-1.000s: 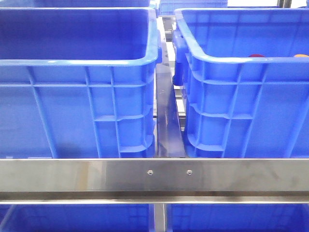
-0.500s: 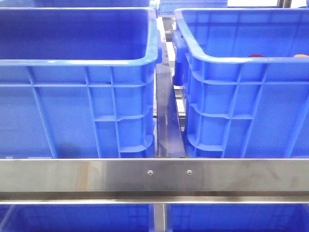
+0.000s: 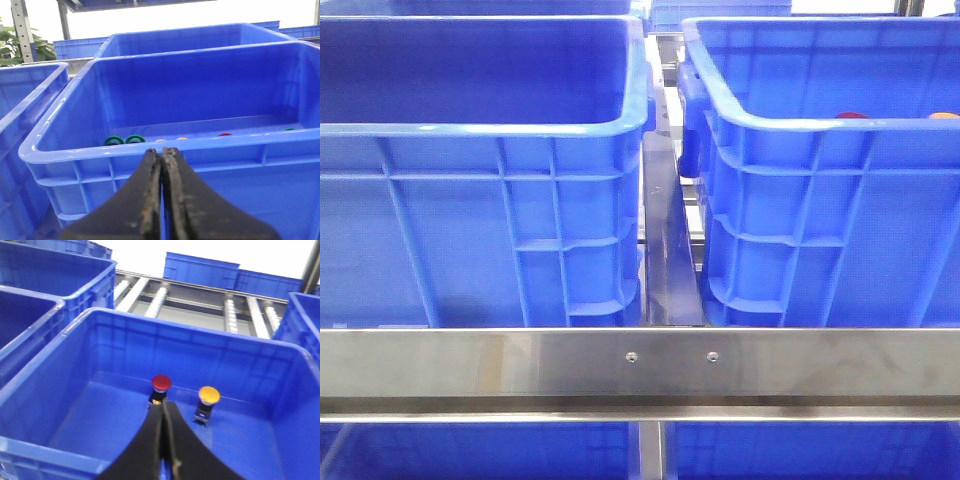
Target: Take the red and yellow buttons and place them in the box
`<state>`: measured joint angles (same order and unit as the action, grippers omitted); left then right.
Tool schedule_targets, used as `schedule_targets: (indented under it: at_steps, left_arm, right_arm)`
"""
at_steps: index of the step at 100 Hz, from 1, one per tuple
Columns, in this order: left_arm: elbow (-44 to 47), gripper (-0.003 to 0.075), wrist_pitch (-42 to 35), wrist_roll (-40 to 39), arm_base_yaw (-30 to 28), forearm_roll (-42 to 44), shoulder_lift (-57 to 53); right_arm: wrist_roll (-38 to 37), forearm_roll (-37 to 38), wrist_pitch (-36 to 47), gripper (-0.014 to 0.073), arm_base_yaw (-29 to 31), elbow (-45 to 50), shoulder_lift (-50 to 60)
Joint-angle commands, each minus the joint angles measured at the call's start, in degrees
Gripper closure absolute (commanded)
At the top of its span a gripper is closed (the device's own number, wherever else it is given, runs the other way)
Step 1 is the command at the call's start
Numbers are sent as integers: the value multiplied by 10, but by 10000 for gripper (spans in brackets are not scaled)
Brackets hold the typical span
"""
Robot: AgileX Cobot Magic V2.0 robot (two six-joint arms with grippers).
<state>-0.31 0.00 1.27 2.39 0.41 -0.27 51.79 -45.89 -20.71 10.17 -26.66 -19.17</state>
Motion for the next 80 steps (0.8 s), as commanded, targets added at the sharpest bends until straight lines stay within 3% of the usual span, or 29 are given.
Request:
schedule_targets:
  at_steps: [1, 19, 39, 54, 80]
  left_arm:
    - [28, 739, -48, -7, 0, 0, -19]
    - [28, 739, -48, -7, 0, 0, -19]
    - [28, 739, -48, -7, 0, 0, -19]
    - [28, 739, -48, -7, 0, 0, -19]
    - [28, 739, -48, -7, 0, 0, -19]
  right_arm:
    - [-79, 71, 25, 662, -14, -19, 15]
    - [-252, 242, 40, 662, -80, -14, 39]
    - [-421, 398, 149, 662, -150, 42, 56]
    - [-451, 422, 207, 662, -156, 89, 81]
    - [-451, 443, 237, 662, -155, 156, 158]
